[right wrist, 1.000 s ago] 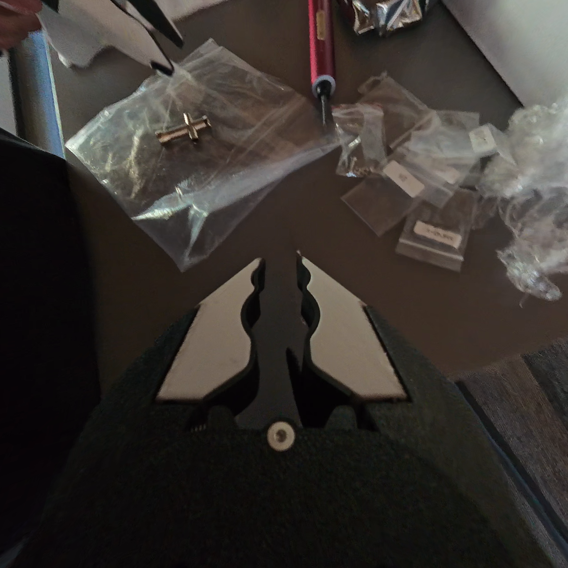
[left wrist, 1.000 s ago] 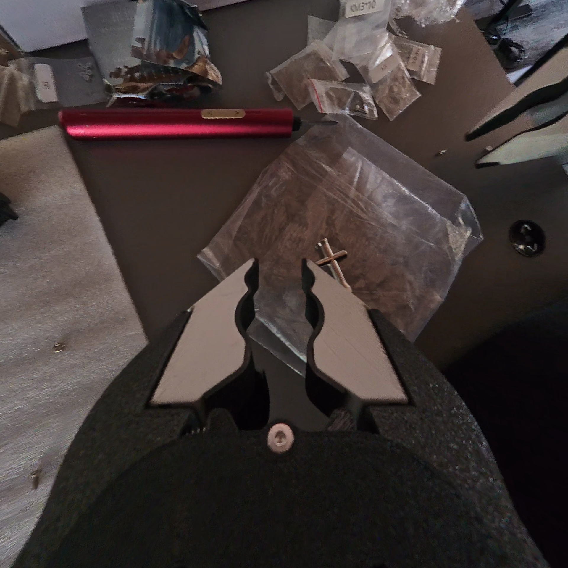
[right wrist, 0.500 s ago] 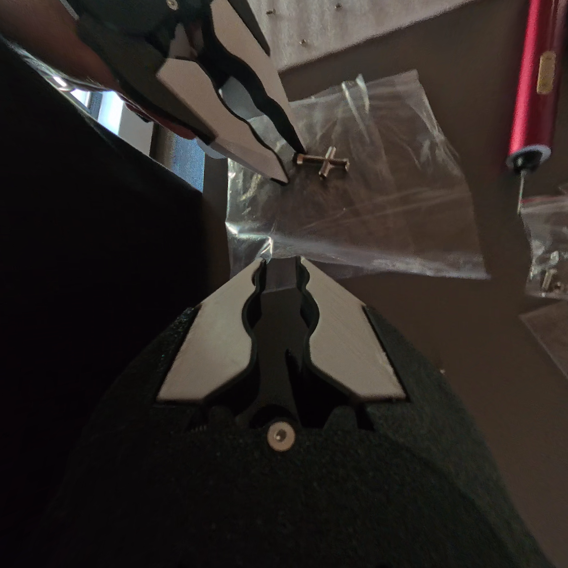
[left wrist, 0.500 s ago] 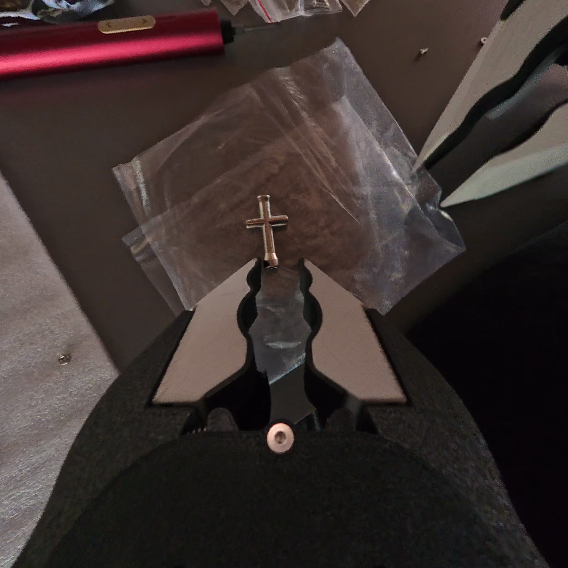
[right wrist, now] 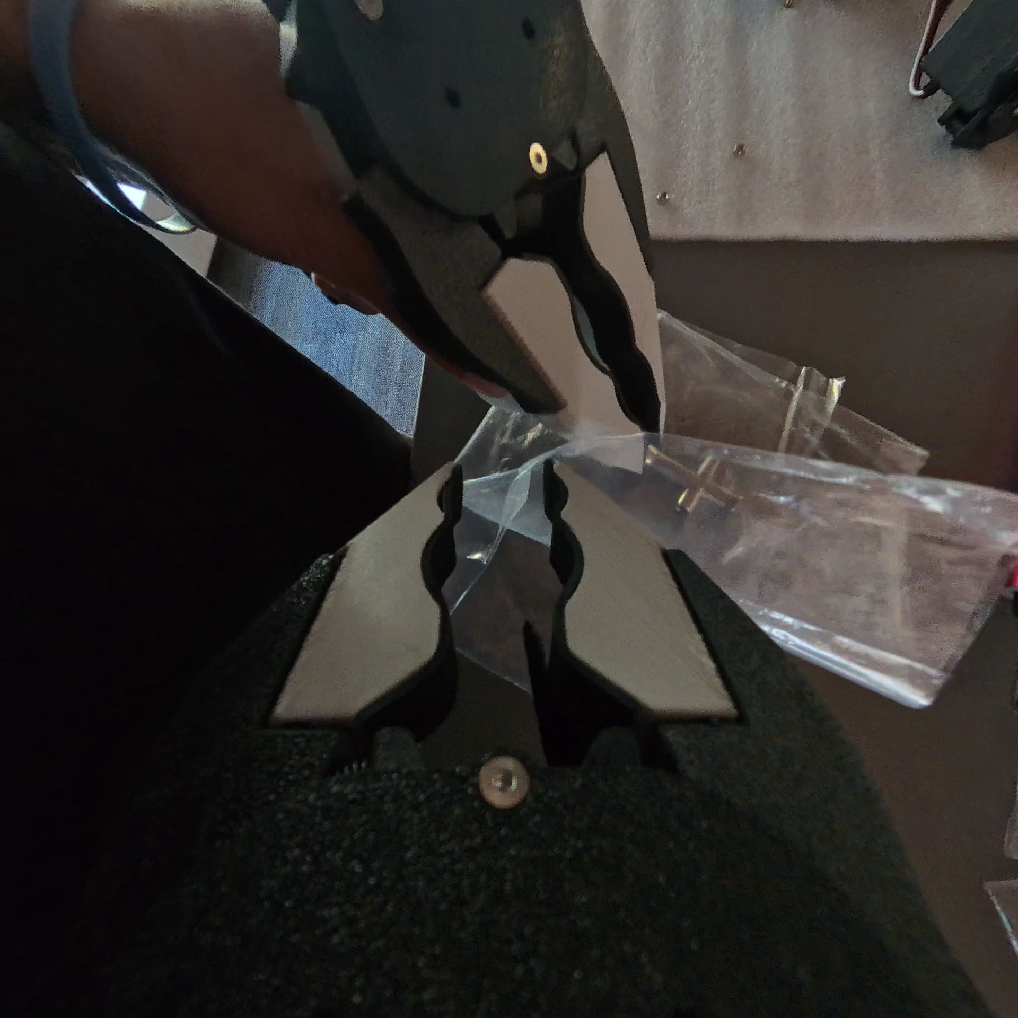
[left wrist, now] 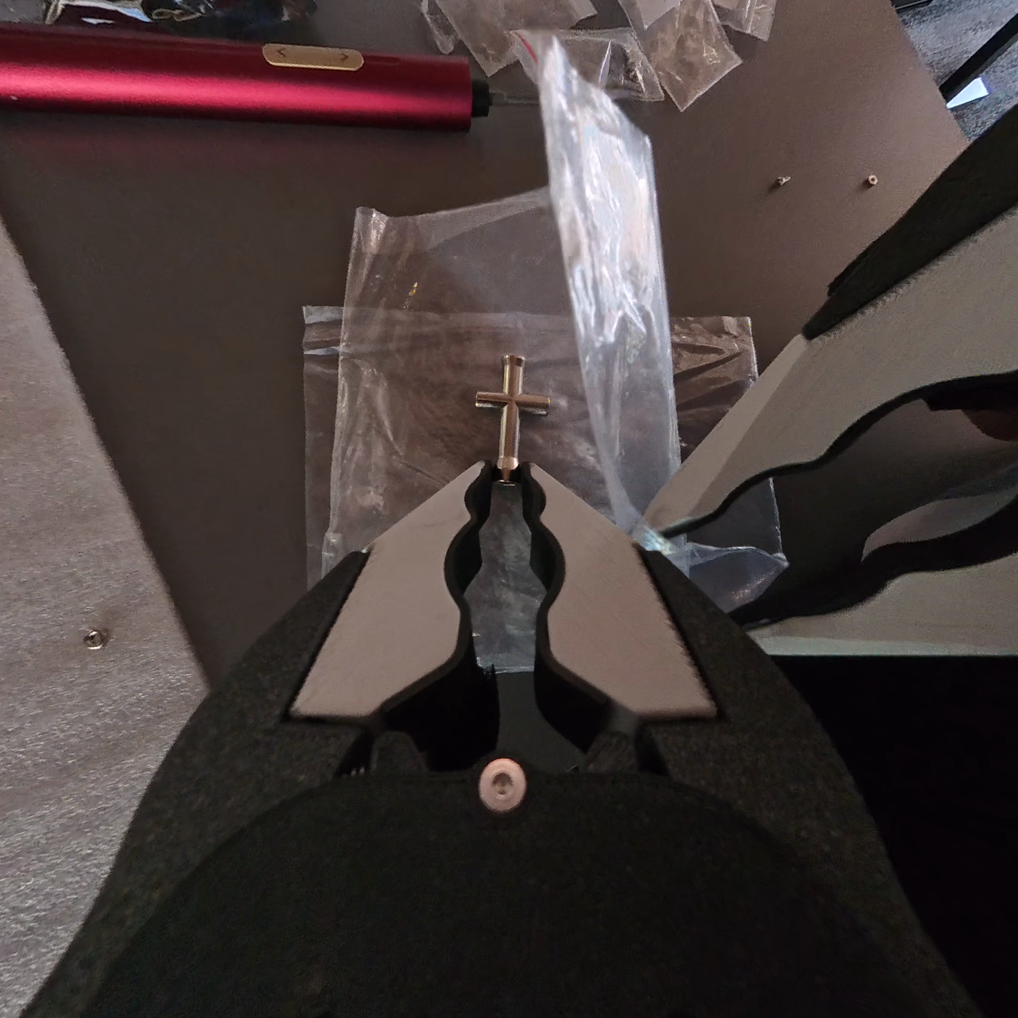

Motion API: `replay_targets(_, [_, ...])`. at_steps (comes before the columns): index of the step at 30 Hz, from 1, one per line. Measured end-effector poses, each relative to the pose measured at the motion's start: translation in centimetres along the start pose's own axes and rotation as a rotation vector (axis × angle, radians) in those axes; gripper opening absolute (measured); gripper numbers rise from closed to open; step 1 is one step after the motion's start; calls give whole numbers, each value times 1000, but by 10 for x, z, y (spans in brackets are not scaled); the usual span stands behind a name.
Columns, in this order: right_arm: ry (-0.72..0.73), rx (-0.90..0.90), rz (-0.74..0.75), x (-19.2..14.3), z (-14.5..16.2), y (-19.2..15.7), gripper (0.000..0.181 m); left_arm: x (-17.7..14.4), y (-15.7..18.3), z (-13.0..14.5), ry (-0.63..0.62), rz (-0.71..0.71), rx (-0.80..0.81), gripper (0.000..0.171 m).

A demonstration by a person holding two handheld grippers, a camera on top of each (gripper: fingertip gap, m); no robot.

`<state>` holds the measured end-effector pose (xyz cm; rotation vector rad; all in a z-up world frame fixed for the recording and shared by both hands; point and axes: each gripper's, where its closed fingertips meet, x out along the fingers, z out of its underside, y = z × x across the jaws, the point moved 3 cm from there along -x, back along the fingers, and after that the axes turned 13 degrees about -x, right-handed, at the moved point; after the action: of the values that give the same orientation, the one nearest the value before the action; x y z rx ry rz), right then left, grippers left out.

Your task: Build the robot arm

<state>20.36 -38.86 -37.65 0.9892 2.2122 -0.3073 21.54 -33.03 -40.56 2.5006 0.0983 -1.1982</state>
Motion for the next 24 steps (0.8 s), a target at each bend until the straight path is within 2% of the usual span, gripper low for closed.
replay_targets(10, [4,16,20,-6,2,1,29,-1,-3,-1,12,-15,0,9])
replay_targets(17, [-41,174,-51,-9,25,-11,37,-12,-12,-14,109,-3,-140,9])
replay_targets(18, [-52,198,-47,-7,29,-12,34,-15,-14,-17,126,-2,-155,9])
replay_targets(20, [-83,220,-6,-5,35,-10,14,-23,-18,-22,158,-8,-171,9])
replay_targets(22, [-83,210,30,-8,35,-10,2,-33,-24,-29,194,-17,-179,10])
replay_targets(24, [-58,208,97,-19,31,-1,0,-48,-30,-37,245,-15,-196,10])
